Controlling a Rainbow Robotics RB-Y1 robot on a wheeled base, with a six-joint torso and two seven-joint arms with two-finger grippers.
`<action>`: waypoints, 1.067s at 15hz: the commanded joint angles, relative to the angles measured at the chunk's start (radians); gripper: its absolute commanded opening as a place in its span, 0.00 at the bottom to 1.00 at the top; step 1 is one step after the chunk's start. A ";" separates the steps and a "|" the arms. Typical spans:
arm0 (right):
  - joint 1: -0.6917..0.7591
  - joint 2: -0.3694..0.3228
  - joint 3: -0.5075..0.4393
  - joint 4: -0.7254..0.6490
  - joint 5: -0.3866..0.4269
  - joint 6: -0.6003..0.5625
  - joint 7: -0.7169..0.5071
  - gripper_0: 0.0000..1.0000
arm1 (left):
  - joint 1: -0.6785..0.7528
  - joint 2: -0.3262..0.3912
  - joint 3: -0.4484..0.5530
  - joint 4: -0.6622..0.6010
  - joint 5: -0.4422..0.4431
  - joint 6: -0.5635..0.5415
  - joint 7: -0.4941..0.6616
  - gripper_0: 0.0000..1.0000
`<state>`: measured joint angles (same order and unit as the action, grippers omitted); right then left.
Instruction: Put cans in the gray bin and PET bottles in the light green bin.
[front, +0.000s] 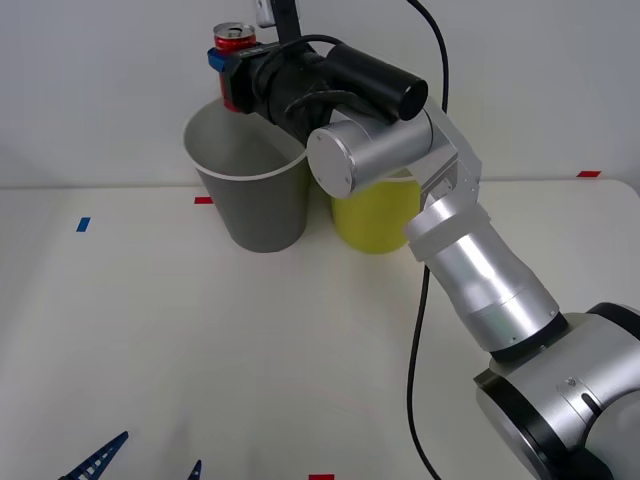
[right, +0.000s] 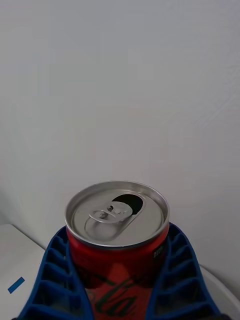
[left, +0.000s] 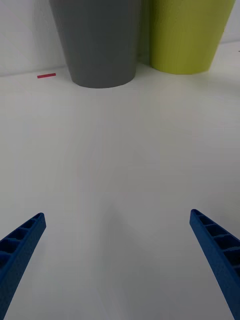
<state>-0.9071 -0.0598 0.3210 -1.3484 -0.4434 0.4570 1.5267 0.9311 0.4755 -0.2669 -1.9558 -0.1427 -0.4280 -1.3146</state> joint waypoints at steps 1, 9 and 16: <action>0.000 0.000 0.001 -0.002 0.008 -0.003 0.007 0.97 | 0.000 0.000 0.000 0.000 0.000 0.000 0.000 1.00; 0.022 0.023 -0.003 -0.071 0.005 -0.051 0.061 1.00 | 0.000 0.000 0.000 0.000 0.000 0.000 0.000 1.00; 0.083 -0.143 -0.042 -0.385 -0.095 0.262 0.050 1.00 | 0.000 0.000 0.000 0.000 0.000 0.000 0.000 1.00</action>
<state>-0.8694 -0.1533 0.2966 -1.6626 -0.4834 0.6822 1.5804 0.9311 0.4755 -0.2669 -1.9558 -0.1427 -0.4280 -1.3146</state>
